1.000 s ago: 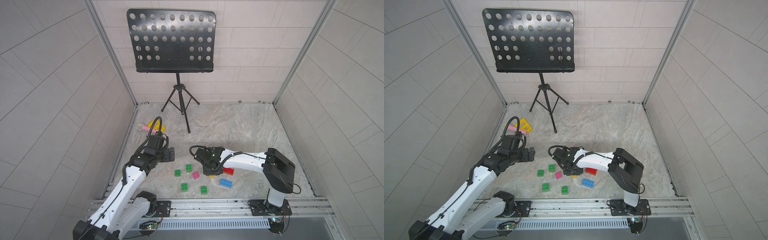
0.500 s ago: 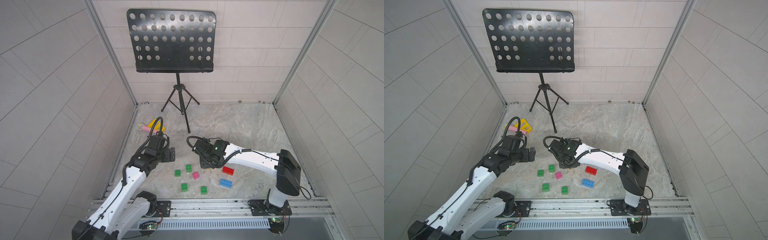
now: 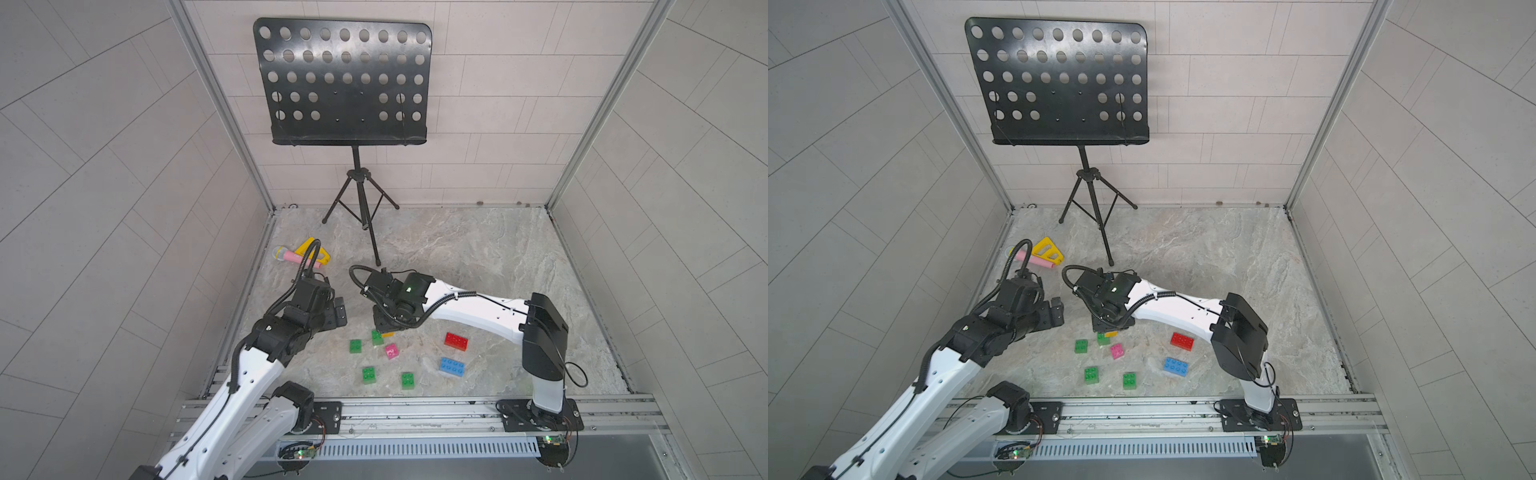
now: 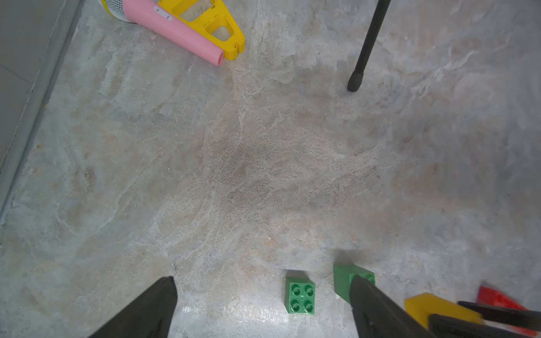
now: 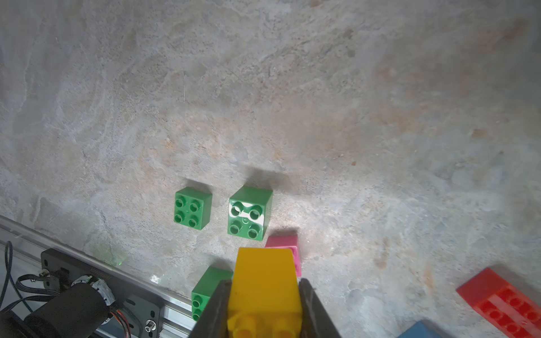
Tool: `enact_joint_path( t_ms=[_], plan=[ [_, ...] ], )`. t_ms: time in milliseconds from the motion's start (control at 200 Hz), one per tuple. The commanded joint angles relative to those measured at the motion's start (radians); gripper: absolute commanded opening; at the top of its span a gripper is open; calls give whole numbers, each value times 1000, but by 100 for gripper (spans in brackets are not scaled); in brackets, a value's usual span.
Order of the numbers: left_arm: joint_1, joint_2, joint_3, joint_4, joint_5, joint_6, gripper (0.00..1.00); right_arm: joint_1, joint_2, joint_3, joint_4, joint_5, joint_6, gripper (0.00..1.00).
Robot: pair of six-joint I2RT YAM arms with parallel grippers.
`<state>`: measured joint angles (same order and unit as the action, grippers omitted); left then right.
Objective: Assemble the letter r with lego
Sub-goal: Assemble the lego brick with the lego brick.
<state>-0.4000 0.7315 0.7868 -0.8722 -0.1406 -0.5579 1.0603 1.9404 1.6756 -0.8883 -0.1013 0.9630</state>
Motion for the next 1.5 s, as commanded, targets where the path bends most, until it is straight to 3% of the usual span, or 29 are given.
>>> enact_joint_path(
  t_ms=[0,210,580,1491],
  plan=[
    [-2,-110,32,-116,-36,-126,100,7,26,39,-35,-16,11,0],
    [-1,-240,106,-255,-100,-128,100,10,81,66,-15,-37,8,0],
    [-1,-353,94,-291,-44,-117,100,31,182,186,-107,14,11,0],
    [-1,-375,72,-260,-13,-111,100,36,219,213,-144,84,78,0]
  ],
)
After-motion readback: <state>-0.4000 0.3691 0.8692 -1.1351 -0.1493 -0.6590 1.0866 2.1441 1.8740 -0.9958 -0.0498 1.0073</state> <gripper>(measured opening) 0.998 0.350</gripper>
